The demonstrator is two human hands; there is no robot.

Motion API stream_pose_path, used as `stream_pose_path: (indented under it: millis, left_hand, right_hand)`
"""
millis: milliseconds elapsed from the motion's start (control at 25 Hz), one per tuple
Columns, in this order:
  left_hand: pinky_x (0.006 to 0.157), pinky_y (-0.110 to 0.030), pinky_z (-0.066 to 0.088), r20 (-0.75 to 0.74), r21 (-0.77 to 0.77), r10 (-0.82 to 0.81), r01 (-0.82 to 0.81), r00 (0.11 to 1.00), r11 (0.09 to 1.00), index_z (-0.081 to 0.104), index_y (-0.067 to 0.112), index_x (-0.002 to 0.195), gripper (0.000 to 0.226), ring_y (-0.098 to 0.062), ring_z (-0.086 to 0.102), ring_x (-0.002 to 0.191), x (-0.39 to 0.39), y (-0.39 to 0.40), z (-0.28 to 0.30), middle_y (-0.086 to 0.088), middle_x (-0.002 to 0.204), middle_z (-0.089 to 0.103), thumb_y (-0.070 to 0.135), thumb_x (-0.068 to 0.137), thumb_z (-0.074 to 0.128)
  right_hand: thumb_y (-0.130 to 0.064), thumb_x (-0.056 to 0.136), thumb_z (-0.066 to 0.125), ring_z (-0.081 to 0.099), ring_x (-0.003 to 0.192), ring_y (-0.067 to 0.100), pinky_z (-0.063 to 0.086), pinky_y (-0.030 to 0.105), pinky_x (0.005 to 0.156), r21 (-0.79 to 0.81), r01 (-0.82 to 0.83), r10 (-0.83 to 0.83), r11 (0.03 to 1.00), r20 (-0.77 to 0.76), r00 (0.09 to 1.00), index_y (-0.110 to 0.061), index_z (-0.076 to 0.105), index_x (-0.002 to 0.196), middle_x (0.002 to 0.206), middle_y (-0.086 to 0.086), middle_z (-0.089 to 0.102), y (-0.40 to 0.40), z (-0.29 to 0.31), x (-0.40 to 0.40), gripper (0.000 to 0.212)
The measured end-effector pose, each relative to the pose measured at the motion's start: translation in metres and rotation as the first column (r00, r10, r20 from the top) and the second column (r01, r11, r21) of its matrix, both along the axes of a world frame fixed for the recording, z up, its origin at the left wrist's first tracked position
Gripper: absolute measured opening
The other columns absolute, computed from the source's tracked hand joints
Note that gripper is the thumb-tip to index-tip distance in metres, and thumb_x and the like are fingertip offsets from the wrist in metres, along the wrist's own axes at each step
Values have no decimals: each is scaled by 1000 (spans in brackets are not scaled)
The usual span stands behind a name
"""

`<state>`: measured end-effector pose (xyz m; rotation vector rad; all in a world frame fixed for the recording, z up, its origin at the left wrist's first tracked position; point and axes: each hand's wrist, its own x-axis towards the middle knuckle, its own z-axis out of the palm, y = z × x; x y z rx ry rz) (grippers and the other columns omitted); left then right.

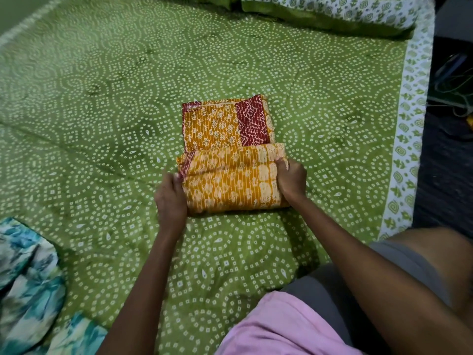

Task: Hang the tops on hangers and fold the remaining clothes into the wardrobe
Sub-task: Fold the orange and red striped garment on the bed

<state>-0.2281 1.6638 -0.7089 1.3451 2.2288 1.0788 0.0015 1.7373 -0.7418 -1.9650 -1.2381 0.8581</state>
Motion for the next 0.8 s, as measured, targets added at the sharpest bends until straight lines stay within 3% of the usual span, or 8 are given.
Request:
stream_pose_path:
  millis: [120, 200, 320, 440, 520, 600, 720, 800]
  left_hand:
    - [47, -23, 24, 60, -138, 12, -3, 998, 990, 50, 9, 81, 24, -17, 42, 60, -7, -11, -9, -5, 65, 47, 20, 100, 42]
    - [48, -20, 25, 64, -184, 22, -10, 998, 983, 55, 6, 81, 29, -13, 39, 53, -11, 4, -3, -1, 61, 46, 25, 99, 44]
    - [50, -21, 25, 72, -179, 5, 8, 997, 984, 49, 12, 67, 42, -14, 37, 51, -13, 32, 9, 1, 57, 43, 39, 98, 43]
    - [51, -23, 26, 77, -181, 40, -26, 996, 983, 45, 13, 58, 47, -16, 38, 50, -9, 63, 14, -2, 55, 45, 44, 94, 49]
    - [57, -27, 34, -20, -141, 43, -45, 999, 989, 60, 4, 77, 38, -20, 48, 63, -10, 73, 7, -12, 71, 60, 35, 95, 50]
    - [64, -30, 34, -117, -134, 66, -81, 991, 988, 60, -1, 97, 32, -21, 48, 74, -10, 71, -6, -18, 89, 63, 26, 99, 44]
    - [68, -31, 32, -167, -271, 74, -117, 983, 956, 55, -2, 107, 34, -21, 44, 80, -9, 65, -12, -19, 99, 60, 26, 101, 36]
    - [69, -30, 33, -234, -237, 52, -109, 971, 965, 53, -1, 108, 29, -19, 43, 81, -11, 70, 7, -14, 98, 58, 23, 100, 38]
  right_hand:
    - [-37, 98, 43, 44, 58, 15, 27, 21, 48, -59, -50, 55, 997, 88, 995, -10, 57, 83, 63, -3, 46, -10, -11, 2, 34]
    - [-43, 96, 45, 41, 55, 13, 29, 22, 51, -113, -41, 44, 993, 23, 999, -16, 51, 74, 62, -4, 45, -1, -10, 6, 35]
    - [-52, 92, 46, 41, 55, 13, 31, 24, 55, -149, -23, 17, 989, -44, 999, -23, 42, 67, 65, -4, 46, 16, -2, 7, 38]
    - [-54, 93, 42, 42, 58, 14, 27, 24, 52, -134, -8, 10, 991, 11, 1000, -17, 47, 71, 68, -3, 47, 32, 8, -1, 43]
    - [-51, 95, 41, 50, 69, 19, 33, 26, 58, -106, -8, 15, 994, 64, 998, -11, 55, 86, 77, 2, 52, 37, 8, -4, 43]
    - [-43, 98, 39, 52, 73, 21, 36, 28, 62, -58, -4, 14, 998, 163, 987, -9, 59, 93, 79, 4, 55, 32, -3, -7, 40]
    - [-37, 101, 35, 51, 70, 20, 36, 27, 61, -51, -15, 31, 999, 330, 943, -6, 62, 99, 79, 7, 59, 23, -11, -8, 42]
    - [-32, 101, 36, 56, 80, 22, 36, 29, 64, -63, -26, 47, 998, 366, 929, -4, 56, 111, 87, 7, 57, 26, 4, -6, 36]
